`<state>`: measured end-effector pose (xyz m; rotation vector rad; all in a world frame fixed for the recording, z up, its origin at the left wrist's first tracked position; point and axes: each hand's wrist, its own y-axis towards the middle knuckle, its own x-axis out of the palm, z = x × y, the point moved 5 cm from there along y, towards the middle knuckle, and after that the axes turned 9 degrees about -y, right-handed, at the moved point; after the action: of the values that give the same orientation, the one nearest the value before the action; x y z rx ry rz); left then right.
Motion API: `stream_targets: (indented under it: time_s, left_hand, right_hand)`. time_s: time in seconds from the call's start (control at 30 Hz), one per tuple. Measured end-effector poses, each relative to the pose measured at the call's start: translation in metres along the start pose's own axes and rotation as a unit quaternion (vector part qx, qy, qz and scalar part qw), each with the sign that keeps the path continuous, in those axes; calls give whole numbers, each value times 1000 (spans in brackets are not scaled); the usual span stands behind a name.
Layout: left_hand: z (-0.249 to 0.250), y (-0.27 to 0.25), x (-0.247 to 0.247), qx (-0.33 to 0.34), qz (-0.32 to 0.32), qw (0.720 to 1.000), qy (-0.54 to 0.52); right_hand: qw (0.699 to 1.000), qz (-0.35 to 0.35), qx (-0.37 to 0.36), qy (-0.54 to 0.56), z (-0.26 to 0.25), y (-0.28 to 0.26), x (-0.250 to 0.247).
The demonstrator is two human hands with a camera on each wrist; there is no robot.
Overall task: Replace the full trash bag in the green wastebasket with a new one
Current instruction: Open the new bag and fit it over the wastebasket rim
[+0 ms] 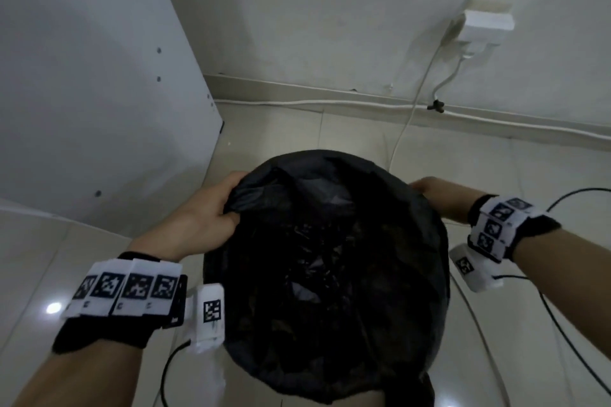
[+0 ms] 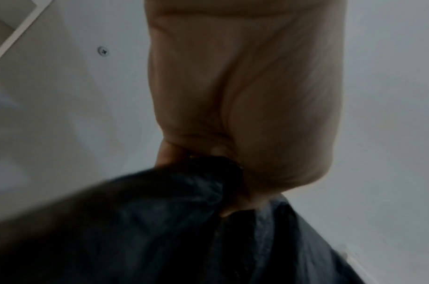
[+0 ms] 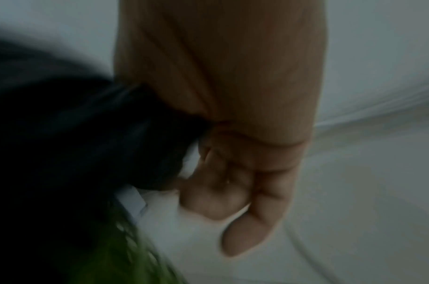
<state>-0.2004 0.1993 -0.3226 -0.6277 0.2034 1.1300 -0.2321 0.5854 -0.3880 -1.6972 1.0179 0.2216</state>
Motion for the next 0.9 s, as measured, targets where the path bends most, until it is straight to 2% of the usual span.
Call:
stream_targets:
  time_s: [0.07,0.13,0.2,0.27,0.33,0.43,0.5,0.57,0.63,0.67,0.73,0.8,0.83,0.9]
  left_hand:
    - [-8,4,-4,-34,25,999,-14]
    - [-15,7,-6,-74,56,994,-57]
    - [-19,11,-7,-94,100,983,-118]
    - [-22,19,-6,-110,135,967,-184]
    - [-22,25,-1,-128,169,948,-238]
    - [-17,34,9,-130,208,918,-312]
    - [-12,38,14,-128,224,906,-336]
    - [-9,39,20,-136,227,898,-351]
    - [-4,39,24,-136,224,897,-357]
    - [-1,38,25,-136,218,900,-353]
    - [1,37,28,-136,199,906,-347]
    - [1,33,29,-142,184,913,-334]
    - [-1,31,28,-139,182,915,-332]
    - [-6,29,28,-144,177,908,-352]
  right_hand:
    - [997,27,4,72,5,1,-8]
    - [976,123,11,182,8,-3,-35]
    - [950,223,8,219,12,-15,-65]
    - [934,272,6,229,15,-26,-76]
    - [926,292,10,237,7,-36,-63]
    - [911,374,23,172,-16,-51,-33]
    - [892,401,50,204,-33,-64,-14]
    - [850,382,97,349,-40,-76,14]
    - [798,310,133,499,-48,-89,54]
    - [791,276,135,529,-55,-96,75]
    - [798,214,110,553,-77,-103,110]
    - [782,155,66,600,-96,-97,135]
    - [760,128,45,635,-104,-92,143]
    - [688,100,10,719,-111,-82,147]
